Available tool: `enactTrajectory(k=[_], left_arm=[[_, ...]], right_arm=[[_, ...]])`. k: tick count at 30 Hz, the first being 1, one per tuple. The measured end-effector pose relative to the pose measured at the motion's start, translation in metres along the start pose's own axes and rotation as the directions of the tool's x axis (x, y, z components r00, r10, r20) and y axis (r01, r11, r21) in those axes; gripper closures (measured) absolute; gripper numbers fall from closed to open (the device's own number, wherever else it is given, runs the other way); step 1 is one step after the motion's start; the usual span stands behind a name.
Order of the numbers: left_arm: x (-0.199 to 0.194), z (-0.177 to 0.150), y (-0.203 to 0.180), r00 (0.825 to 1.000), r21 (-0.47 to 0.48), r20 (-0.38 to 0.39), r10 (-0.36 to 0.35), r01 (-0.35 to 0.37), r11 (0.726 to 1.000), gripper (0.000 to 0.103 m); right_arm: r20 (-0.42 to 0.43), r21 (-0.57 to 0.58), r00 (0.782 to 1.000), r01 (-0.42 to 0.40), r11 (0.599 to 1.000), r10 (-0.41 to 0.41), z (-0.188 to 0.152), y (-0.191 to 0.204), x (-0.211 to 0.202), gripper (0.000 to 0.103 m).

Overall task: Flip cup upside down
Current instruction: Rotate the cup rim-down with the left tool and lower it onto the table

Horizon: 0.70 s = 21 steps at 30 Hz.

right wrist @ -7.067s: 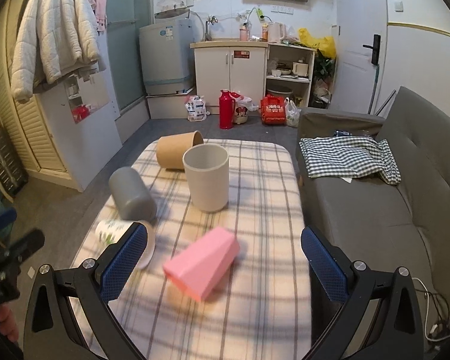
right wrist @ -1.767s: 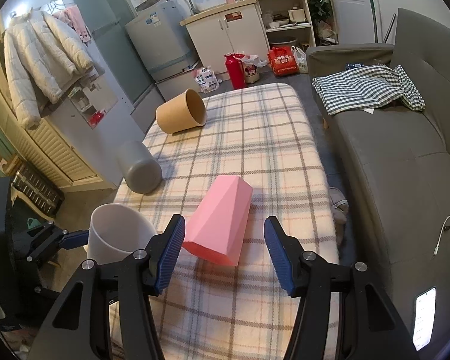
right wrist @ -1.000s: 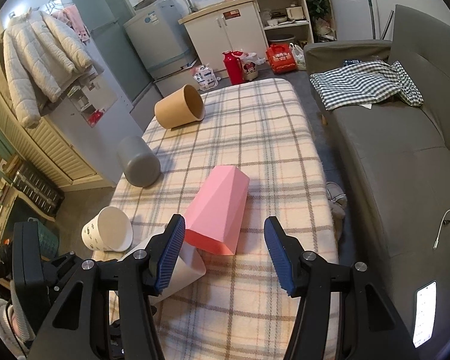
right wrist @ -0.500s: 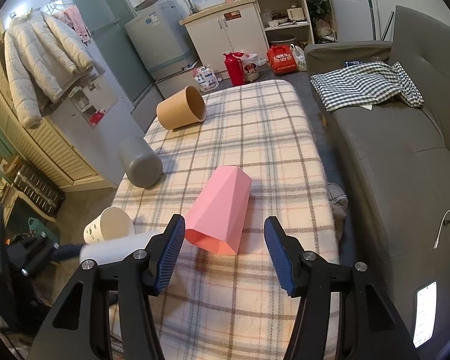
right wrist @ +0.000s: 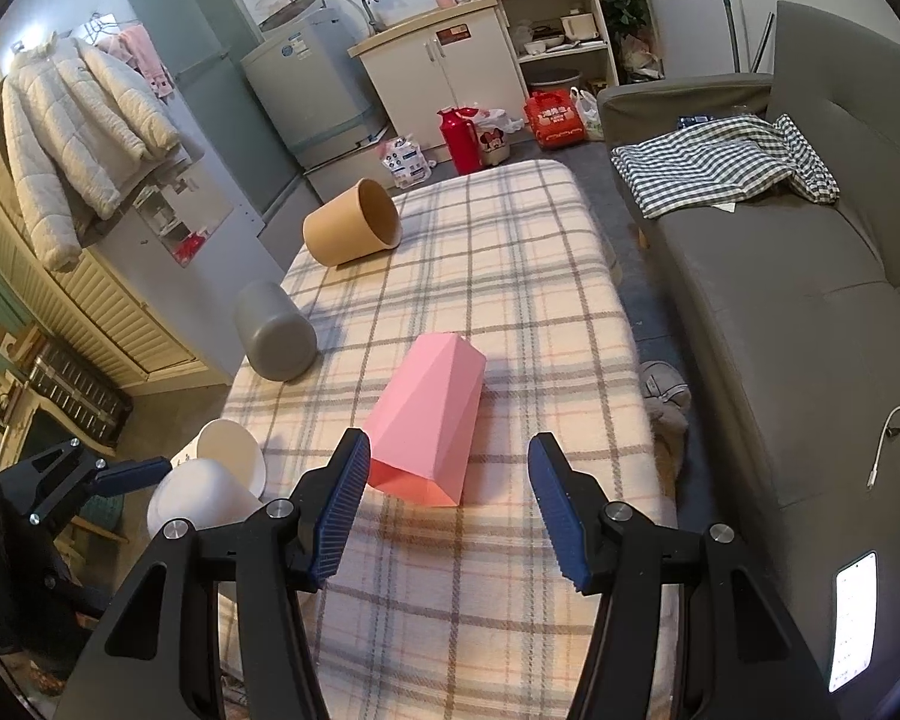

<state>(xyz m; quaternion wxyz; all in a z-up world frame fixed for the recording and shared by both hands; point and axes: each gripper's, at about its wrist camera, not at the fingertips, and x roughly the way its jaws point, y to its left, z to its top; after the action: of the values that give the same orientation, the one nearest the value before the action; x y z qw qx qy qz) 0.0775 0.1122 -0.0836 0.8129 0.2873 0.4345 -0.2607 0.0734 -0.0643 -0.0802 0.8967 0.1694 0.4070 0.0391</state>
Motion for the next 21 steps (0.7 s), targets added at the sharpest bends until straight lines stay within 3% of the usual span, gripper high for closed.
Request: enactTrajectory(k=[5,12,16,21], left_arm=[[-0.003,0.001,0.0,1.0,-0.021,0.023,-0.017,0.017,1.0,0.03],[-0.003,-0.008,-0.013,0.998,0.018,0.044,-0.033,0.032,0.999,0.029],[-0.009,-0.01,-0.01,0.997,-0.022,0.078,-0.027,0.029,0.999,0.023],[-0.025,-0.009,-0.002,0.987,-0.086,0.148,-0.056,0.069,0.994,0.022]], right_arm=[[0.003,-0.001,1.0,0.007,1.0,-0.007,0.001,0.0,-0.002,0.048],[0.004,-0.024,1.0,0.012,1.0,-0.012,0.0,0.007,-0.005,0.048],[0.014,-0.037,1.0,0.021,0.999,-0.021,-0.002,0.013,-0.012,0.048],[0.033,-0.063,0.999,0.038,0.997,-0.036,-0.005,0.022,-0.028,0.048]])
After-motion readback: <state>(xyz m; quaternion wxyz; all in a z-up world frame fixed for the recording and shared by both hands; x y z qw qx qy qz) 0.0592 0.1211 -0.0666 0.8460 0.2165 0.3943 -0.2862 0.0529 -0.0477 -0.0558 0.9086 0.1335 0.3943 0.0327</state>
